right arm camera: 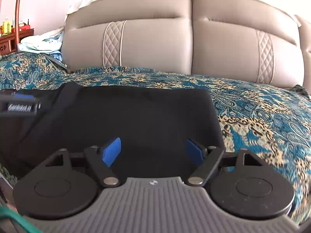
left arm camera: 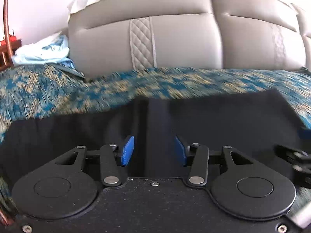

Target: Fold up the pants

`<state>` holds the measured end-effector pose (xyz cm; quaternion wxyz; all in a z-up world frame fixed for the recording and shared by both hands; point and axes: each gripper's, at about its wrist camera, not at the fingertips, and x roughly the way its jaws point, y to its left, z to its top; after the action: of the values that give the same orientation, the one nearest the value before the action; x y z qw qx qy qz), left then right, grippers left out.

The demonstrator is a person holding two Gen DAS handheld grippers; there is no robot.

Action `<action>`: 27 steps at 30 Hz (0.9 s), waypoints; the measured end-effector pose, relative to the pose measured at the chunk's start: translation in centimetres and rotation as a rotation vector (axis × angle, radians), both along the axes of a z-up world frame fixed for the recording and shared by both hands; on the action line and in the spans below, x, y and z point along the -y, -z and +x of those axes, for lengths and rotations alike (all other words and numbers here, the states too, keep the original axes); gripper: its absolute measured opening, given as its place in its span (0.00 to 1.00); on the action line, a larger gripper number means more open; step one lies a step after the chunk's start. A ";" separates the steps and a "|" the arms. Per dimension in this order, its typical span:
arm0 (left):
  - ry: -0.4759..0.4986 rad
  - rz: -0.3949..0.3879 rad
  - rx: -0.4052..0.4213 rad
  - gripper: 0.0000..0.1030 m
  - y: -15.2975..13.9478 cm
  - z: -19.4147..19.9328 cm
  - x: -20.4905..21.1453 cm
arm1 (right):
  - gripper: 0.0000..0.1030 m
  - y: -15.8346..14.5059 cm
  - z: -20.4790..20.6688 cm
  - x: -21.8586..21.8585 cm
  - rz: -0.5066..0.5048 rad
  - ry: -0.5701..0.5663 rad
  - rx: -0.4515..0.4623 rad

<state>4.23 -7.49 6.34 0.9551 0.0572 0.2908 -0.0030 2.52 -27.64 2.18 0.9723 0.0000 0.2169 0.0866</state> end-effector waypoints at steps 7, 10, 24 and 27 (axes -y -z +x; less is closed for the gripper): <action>-0.006 0.017 0.000 0.46 2.3 -4.4 0.5 | 0.89 1.3 -3.7 -1.9 -0.031 0.056 0.087; -0.010 0.035 -0.018 0.46 3.2 -4.9 0.1 | 0.91 1.8 -4.2 -2.3 -0.040 0.089 0.064; -0.017 0.060 0.001 0.53 3.8 -5.3 -0.3 | 1.00 3.4 -4.8 -2.7 -0.041 0.175 0.045; -0.024 0.055 -0.001 0.56 3.7 -5.1 -0.5 | 1.00 3.5 -4.8 -2.8 -0.046 0.178 0.053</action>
<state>-0.89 -7.04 2.59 0.9530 0.0801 0.2918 0.0165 -2.31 -24.80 -1.31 0.9814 -0.0052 0.1920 -0.0054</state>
